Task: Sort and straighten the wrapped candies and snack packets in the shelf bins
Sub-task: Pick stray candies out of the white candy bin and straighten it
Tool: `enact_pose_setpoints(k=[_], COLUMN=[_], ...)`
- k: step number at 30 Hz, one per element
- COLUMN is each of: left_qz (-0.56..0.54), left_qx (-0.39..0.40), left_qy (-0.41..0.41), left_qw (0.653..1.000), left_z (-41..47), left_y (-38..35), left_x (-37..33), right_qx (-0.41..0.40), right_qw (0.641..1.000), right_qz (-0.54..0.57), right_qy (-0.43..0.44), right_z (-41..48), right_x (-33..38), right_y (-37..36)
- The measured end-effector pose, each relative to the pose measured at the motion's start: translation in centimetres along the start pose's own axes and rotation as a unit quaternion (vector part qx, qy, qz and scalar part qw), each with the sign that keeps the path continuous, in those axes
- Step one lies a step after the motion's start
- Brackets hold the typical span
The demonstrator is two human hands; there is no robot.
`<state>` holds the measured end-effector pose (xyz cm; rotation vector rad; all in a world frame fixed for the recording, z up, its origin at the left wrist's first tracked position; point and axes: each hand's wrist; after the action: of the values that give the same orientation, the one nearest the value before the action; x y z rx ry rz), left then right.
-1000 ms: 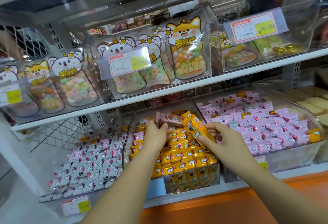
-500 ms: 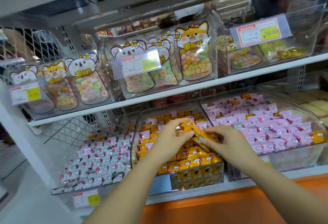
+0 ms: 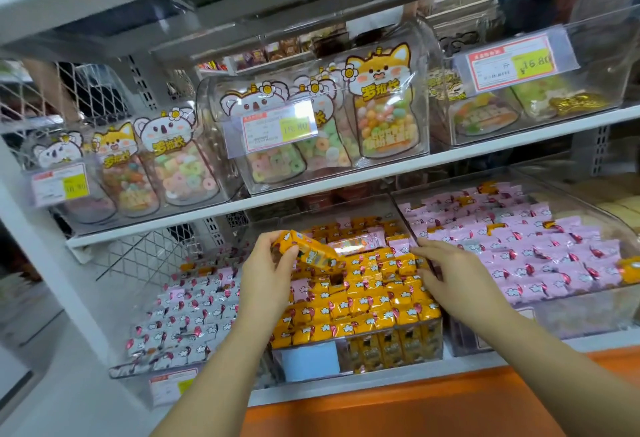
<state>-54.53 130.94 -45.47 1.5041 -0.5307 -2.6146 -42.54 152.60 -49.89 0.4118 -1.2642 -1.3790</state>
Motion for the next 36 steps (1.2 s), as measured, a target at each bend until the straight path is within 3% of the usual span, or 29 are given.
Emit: enact_pose_setpoints(k=[6, 12, 27, 30, 36], left_qz=[0.113, 0.156, 0.175, 0.214, 0.297], left_qx=[0.075, 0.142, 0.177, 0.175, 0.261], left_qy=[-0.041, -0.056, 0.102, 0.059, -0.012], left_qw=[0.99, 0.976, 0.963, 0.959, 0.919], left_z=[0.3, 2.1, 4.6, 3.9, 1.8], left_y=[-1.0, -2.5, -4.6, -5.0, -5.0], left_x=[0.9, 0.2, 1.8, 2.1, 3.2], right_qx=[0.002, 0.002, -0.004, -0.003, -0.005], right_qw=[1.0, 1.0, 1.0, 1.0, 1.0], right_qz=[0.008, 0.005, -0.013, -0.016, -0.019], right_qy=[-0.01, -0.013, -0.014, -0.011, -0.01], right_z=[-0.1, -0.2, -0.2, -0.2, -0.3], right_x=[0.1, 0.2, 0.4, 0.4, 0.3], right_y=[-0.1, -0.2, -0.3, -0.3, -0.4])
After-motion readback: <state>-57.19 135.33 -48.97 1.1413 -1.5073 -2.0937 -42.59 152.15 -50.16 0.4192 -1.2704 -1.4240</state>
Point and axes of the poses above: each hand's wrist, its own z-axis towards the middle knuckle, its own y-axis out of the back of the hand, x = y × z, and after that the axes turned 14 degrees about -z, right-handed
